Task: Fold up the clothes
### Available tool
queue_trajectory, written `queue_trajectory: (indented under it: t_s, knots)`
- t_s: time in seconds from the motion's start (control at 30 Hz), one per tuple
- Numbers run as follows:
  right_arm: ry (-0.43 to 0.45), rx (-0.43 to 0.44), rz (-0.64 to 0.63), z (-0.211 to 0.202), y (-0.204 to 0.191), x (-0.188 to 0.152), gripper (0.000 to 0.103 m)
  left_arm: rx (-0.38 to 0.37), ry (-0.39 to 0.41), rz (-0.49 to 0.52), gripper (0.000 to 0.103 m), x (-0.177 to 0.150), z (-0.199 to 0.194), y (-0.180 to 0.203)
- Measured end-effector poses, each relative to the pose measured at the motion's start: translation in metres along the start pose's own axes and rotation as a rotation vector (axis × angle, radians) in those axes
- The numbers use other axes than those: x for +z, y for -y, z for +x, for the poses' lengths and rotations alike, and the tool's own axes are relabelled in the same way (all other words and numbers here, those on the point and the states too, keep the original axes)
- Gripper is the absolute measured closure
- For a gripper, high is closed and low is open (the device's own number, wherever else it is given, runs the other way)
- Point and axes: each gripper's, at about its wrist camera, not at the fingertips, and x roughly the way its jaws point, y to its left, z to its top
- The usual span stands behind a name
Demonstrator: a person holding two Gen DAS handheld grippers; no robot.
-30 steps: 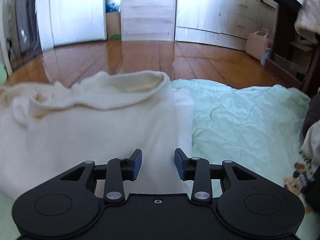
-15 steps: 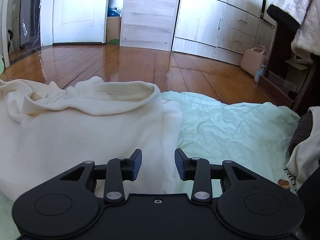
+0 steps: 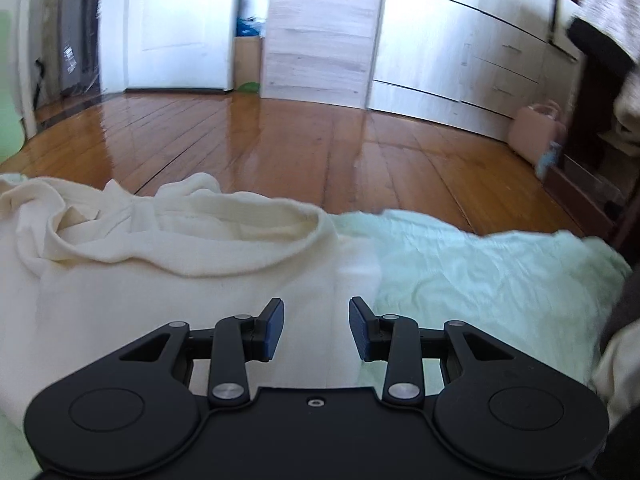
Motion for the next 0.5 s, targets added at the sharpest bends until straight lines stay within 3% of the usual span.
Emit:
queue_trajectory:
  t_s: [0.07,0.2,0.37,0.5]
  knots:
    - [-0.026,0.018,-0.051,0.008,0.001,0.010,0.063,-0.008,-0.010,0.013,0.037,-0.002,0.002,-0.005]
    - [-0.069,0.043,-0.103,0.023,0.000,0.026,0.062,-0.047,-0.071,-0.102,0.037,0.012,0.001,-0.022]
    - [-0.105,0.058,-0.077,0.046,0.002,0.029,0.056,0.023,-0.041,0.036,0.034,0.021,0.003,-0.007]
    - [-0.156,0.045,-0.132,0.070,-0.001,0.022,0.056,-0.014,-0.044,0.130,0.034,0.017,0.019,0.004]
